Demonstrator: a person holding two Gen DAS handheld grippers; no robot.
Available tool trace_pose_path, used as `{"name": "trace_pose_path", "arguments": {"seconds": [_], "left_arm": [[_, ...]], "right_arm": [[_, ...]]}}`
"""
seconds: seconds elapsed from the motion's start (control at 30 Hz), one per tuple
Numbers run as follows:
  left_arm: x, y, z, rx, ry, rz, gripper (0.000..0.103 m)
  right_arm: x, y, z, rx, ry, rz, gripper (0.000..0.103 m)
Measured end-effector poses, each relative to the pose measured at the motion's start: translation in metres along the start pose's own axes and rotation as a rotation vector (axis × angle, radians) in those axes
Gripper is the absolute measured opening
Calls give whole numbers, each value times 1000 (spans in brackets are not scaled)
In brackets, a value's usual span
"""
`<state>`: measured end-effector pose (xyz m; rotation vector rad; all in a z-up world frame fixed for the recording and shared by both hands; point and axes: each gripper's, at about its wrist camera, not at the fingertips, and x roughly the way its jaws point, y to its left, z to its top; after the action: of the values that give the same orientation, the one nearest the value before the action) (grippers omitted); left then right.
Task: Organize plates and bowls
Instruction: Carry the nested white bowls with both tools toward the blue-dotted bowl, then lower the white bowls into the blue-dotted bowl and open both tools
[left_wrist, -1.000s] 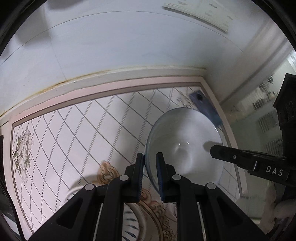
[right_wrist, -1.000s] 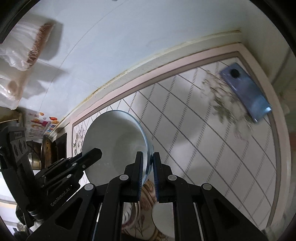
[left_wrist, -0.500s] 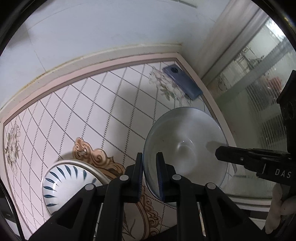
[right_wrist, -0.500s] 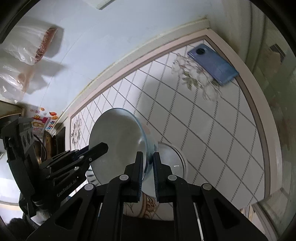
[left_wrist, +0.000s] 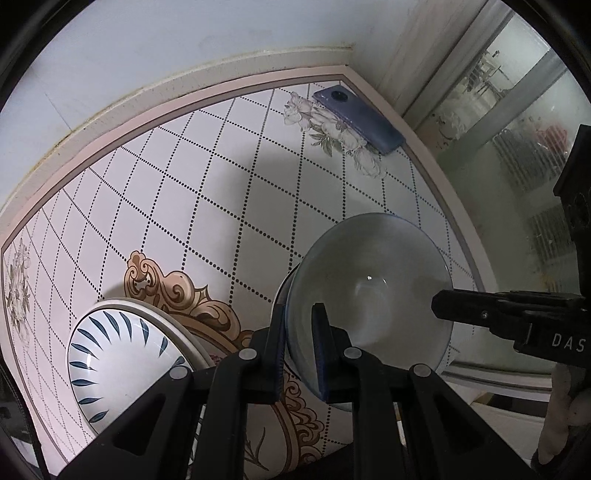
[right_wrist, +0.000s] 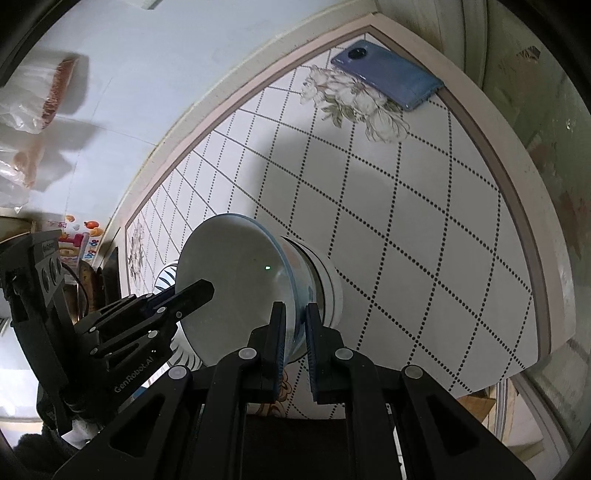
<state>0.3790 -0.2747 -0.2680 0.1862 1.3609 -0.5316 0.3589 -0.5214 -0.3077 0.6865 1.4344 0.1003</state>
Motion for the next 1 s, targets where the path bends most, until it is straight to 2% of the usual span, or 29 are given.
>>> {"name": "trace_pose_path", "arguments": {"seconds": [0.47, 0.63, 0.77, 0.87, 0.9, 0.97, 1.0], "left_arm": [[19, 7, -2, -17, 58, 22, 12], [21, 6, 0, -7, 56, 26, 12], [11, 5, 2, 5, 51, 42, 12], [-7, 6, 4, 12, 52, 37, 13], [-14, 6, 5, 9, 43, 34, 17], [-27, 7, 7, 10, 27, 29, 21], [-35, 9, 8, 7, 17, 22, 23]], "right_arm": [[22, -5, 3, 9, 46, 1, 12], [27, -9, 4, 27, 53, -1, 12], [27, -8, 6, 35, 58, 2, 14], [19, 1, 6, 8, 42, -40, 16], [14, 5, 5, -5, 33, -59, 20], [4, 15, 2, -30, 11, -92, 35], [-4, 21, 0, -46, -8, -104, 46]]}}
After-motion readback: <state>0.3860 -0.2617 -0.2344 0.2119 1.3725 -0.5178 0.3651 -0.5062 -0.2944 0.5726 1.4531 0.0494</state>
